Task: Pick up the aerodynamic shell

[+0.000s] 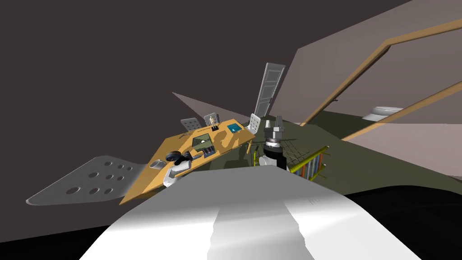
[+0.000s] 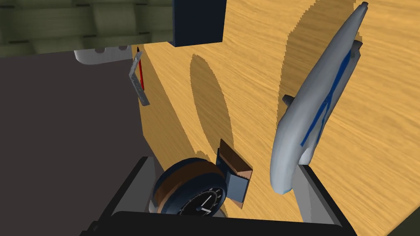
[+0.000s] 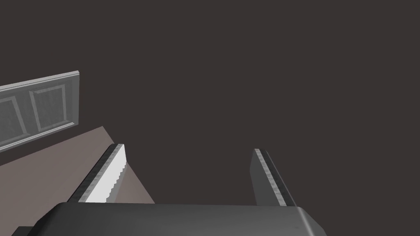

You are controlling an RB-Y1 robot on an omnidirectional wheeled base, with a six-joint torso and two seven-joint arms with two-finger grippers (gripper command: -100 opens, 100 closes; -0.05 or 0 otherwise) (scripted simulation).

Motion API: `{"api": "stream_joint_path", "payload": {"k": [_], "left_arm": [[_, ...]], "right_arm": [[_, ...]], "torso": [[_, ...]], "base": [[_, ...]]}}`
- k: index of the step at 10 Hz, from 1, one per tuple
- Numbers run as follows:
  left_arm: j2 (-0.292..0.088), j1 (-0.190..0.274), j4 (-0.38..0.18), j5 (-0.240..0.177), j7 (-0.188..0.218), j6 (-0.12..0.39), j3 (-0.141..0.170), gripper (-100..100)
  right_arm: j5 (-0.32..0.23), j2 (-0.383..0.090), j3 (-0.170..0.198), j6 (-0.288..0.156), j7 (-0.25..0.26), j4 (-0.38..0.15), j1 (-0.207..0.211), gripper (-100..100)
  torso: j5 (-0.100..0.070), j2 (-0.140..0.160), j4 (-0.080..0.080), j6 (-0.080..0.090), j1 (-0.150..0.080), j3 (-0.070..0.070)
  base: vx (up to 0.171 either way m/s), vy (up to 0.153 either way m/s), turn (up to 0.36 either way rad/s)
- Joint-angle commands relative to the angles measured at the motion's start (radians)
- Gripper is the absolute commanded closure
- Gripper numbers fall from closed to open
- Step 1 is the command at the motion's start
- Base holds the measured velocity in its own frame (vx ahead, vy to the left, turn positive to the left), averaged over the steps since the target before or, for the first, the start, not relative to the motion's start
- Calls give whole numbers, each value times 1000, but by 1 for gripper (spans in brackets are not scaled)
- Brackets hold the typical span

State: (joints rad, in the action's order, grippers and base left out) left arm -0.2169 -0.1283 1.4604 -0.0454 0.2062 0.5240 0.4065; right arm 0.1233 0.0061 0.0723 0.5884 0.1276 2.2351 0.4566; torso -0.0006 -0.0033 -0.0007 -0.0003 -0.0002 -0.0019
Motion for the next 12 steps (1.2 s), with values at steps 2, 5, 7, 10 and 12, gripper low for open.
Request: {"api": "stream_joint_path", "payload": {"k": [2,5,7,10,12], "left_arm": [[-1,35,-68,9,8,57,35,-100],[-7,71,-134,15,15,118,73,-100],[-11,87,-163,18,19,145,90,-100],[-20,121,-235,23,27,210,130,-100],[-22,133,-269,25,32,239,145,-100]], "right_arm": [[0,0,0,0,0,0,0,0],[0,0,0,0,0,0,0,0],[0,0,0,0,0,0,0,0],[0,0,0,0,0,0,0,0],[0,0,0,0,0,0,0,0]], "torso": [[0,1,0,0,0,0],[0,0,0,0,0,0],[0,0,0,0,1,0],[0,1,0,0,0,0],[0,0,0,0,0,0]], "base": [[47,-8,-33],[54,-7,-45],[55,0,-38],[48,-8,-40],[57,1,-32]]}}
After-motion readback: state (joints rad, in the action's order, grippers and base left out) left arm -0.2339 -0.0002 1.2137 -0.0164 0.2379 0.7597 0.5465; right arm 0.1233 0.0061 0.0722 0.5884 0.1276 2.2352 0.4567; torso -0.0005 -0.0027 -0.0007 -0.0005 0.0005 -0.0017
